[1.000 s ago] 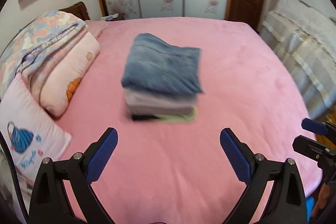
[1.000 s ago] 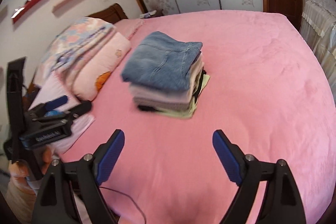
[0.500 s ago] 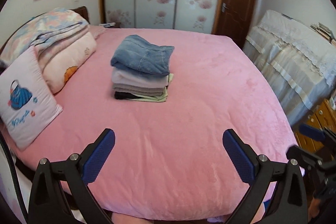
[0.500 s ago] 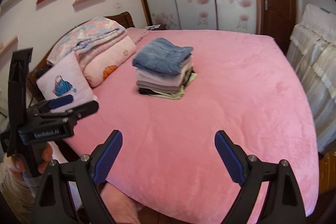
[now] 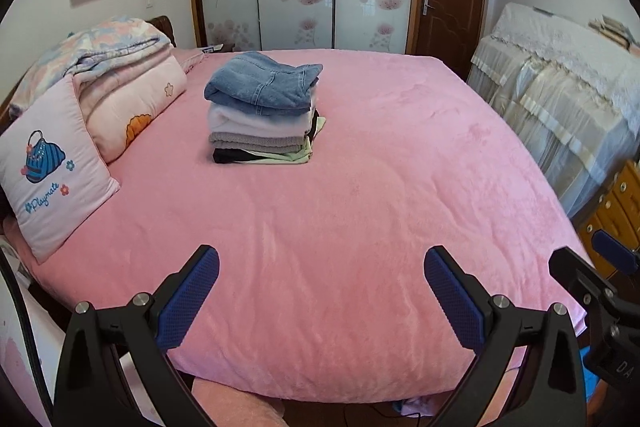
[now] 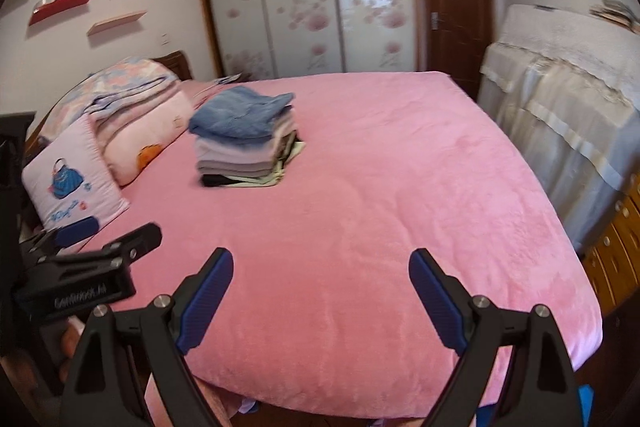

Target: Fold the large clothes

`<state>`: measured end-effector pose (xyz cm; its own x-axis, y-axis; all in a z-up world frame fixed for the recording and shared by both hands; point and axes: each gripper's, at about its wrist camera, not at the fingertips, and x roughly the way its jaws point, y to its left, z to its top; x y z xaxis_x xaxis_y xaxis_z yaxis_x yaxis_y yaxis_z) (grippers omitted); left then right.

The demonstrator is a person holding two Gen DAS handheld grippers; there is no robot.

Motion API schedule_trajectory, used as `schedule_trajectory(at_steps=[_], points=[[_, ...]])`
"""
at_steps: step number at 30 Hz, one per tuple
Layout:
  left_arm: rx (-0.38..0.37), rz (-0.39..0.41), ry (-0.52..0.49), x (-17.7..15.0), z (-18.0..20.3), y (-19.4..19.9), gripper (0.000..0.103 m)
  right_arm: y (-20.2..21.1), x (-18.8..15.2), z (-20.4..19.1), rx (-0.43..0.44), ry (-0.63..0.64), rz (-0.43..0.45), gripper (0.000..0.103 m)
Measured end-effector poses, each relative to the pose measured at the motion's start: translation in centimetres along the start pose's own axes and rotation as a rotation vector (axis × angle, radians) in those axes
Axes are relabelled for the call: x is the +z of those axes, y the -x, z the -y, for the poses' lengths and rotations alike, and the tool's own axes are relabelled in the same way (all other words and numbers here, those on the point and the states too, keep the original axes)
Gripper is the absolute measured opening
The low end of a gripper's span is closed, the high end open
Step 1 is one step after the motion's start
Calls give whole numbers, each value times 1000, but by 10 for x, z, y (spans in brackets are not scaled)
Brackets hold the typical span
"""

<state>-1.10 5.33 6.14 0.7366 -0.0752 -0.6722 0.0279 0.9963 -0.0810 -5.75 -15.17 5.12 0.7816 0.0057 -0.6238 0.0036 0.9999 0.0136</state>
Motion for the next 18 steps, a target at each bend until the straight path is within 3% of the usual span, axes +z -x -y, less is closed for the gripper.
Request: schedule_trajectory(at_steps=[7, 18], points=[[12, -43, -23, -33, 15, -13, 102, -12, -27, 15, -62, -33, -25, 90], [-10, -71, -3, -37, 17, -21, 102, -26, -35, 27, -53, -46, -67, 90]])
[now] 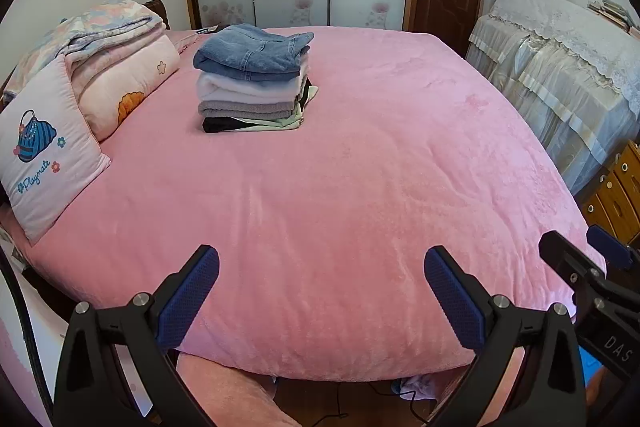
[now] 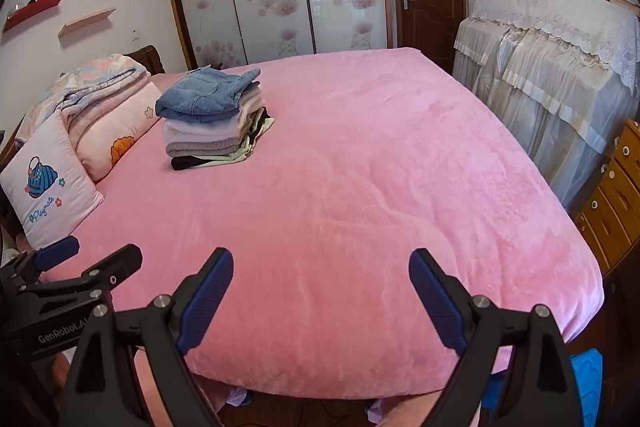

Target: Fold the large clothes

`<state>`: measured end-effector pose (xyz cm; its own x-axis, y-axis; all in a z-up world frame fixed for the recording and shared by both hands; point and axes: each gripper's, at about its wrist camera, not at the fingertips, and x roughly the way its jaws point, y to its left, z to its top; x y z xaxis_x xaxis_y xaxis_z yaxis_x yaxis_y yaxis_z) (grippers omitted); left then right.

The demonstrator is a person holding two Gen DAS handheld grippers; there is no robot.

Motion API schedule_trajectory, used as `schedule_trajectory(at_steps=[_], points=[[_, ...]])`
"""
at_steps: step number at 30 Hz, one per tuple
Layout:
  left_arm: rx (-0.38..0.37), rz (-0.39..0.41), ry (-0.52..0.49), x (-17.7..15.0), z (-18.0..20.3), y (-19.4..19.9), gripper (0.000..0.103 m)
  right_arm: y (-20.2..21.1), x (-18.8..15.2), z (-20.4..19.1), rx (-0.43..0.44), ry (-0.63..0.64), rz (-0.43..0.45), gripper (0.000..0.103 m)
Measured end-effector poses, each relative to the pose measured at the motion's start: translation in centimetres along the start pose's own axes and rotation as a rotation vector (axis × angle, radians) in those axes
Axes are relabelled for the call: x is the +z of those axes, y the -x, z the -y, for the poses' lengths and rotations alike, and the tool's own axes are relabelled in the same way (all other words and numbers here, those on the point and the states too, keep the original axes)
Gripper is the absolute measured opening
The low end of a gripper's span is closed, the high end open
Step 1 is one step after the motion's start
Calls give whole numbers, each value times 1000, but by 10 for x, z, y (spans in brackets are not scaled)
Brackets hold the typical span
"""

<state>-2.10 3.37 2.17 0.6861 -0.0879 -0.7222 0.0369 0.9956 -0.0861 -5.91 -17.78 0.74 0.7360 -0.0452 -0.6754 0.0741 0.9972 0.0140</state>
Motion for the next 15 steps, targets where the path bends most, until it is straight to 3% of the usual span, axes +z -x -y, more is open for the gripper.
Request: schedule_trajectory(at_steps=[15], points=[[-20, -27, 1, 3, 1, -5, 102, -9, -6, -6, 9, 33, -22, 90]])
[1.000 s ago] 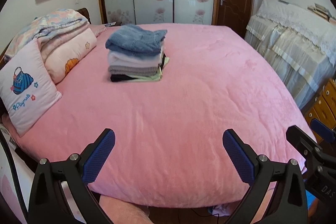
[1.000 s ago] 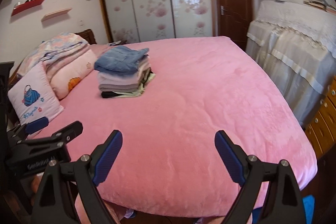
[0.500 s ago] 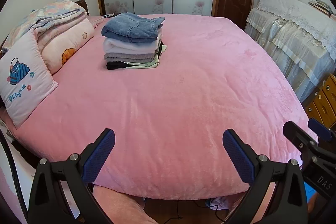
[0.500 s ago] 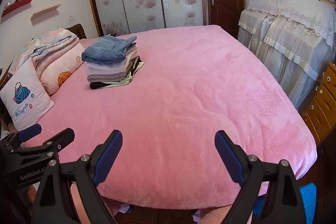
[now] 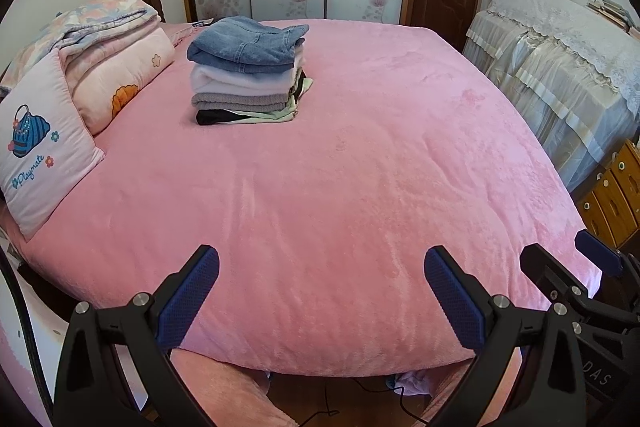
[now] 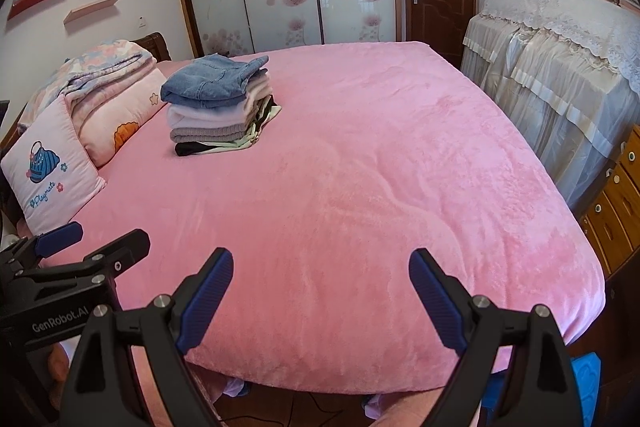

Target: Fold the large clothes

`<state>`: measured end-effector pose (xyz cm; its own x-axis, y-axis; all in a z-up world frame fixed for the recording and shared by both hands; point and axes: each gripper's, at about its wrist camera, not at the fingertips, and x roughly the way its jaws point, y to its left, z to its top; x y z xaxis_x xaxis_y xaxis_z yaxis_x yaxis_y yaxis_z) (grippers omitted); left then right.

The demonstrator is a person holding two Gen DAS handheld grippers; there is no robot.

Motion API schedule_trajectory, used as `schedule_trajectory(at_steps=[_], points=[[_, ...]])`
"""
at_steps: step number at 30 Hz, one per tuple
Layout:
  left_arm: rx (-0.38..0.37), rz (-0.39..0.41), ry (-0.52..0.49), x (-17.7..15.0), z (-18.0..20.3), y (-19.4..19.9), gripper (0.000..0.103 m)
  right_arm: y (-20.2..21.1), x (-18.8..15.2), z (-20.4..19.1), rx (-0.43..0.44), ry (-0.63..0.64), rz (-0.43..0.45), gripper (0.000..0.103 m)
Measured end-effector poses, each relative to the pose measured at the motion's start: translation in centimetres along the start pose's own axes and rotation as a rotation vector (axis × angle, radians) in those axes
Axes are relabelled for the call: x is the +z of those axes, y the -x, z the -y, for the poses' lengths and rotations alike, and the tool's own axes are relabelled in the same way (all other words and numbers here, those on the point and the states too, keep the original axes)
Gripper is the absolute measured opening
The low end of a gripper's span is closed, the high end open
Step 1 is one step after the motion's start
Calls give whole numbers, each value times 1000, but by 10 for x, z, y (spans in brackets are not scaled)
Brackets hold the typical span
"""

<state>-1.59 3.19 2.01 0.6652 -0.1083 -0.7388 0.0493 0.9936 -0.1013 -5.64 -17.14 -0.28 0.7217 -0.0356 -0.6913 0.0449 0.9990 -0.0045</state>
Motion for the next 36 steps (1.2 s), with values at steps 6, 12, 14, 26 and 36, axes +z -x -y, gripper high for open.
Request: schedule_trajectory(at_steps=[6, 12, 14, 26, 36], points=[[0, -4, -3, -2, 3, 0, 102, -1, -2, 0, -7, 1, 3, 90], [4, -8, -8, -4, 3, 0, 102, -1, -2, 1, -15, 0, 4, 90], [2, -8, -9, -4, 3, -1, 102, -1, -2, 1, -15, 1, 3, 90], [1, -8, -5, -6, 3, 0, 102, -1, -2, 1, -19, 4, 0, 90], [-1, -14, 0, -9, 3, 0, 102, -1, -1, 2, -39, 4, -5, 90]])
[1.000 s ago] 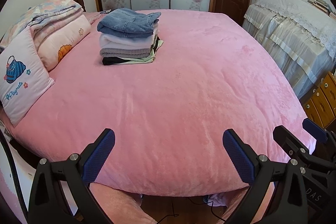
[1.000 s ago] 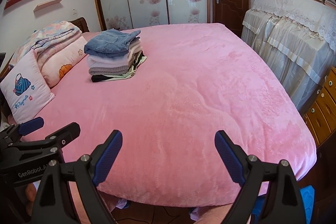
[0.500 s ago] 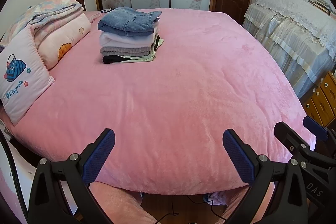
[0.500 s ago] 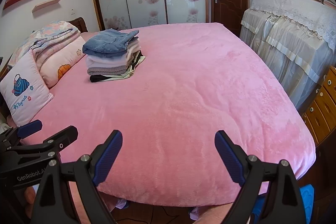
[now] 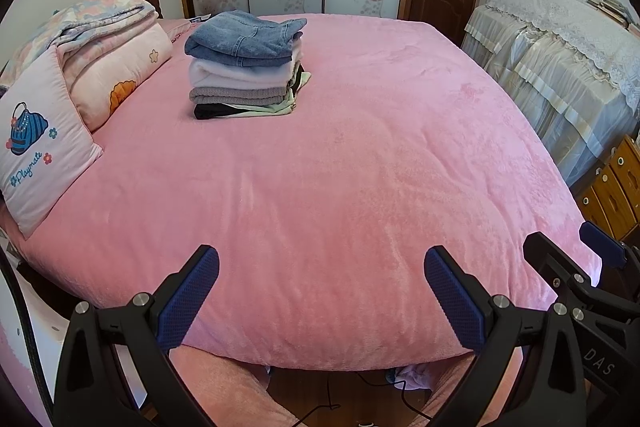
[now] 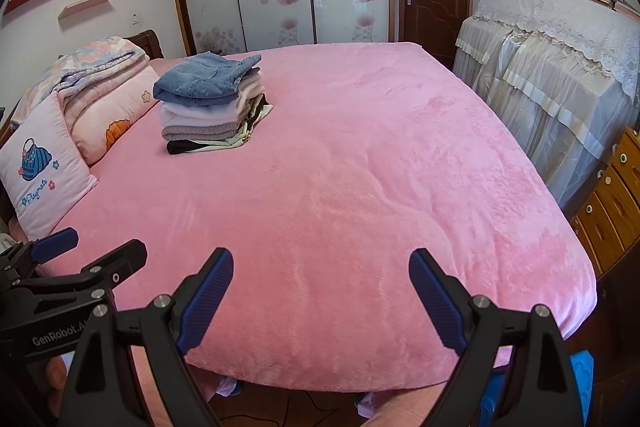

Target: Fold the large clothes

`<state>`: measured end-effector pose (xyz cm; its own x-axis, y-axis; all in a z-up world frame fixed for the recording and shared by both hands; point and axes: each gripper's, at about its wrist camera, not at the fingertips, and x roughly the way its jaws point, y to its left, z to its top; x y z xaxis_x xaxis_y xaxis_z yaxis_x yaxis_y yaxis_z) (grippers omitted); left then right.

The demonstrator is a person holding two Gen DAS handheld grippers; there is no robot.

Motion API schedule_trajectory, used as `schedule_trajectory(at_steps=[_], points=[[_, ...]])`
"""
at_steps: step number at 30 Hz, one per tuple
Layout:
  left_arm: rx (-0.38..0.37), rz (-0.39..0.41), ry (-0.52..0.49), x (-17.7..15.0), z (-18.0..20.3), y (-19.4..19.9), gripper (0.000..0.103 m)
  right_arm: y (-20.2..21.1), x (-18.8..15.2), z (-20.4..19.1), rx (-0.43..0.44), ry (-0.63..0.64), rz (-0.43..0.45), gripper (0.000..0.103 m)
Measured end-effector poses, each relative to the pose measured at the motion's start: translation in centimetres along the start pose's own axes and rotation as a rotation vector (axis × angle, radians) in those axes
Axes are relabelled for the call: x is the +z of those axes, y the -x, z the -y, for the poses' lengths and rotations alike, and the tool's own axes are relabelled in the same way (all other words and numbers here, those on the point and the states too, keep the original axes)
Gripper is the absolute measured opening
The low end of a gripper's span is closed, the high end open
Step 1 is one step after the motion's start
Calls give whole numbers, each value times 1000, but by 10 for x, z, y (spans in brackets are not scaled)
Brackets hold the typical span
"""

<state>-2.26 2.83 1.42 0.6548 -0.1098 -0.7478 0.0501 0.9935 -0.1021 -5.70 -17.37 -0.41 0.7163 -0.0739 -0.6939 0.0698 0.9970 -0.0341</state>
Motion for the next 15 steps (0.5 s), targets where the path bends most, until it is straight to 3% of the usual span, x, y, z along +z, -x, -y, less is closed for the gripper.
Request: schedule_trajectory(at_steps=[15], points=[[4, -13, -5, 4, -1, -4, 102, 1, 4, -2, -6, 6, 5, 90]])
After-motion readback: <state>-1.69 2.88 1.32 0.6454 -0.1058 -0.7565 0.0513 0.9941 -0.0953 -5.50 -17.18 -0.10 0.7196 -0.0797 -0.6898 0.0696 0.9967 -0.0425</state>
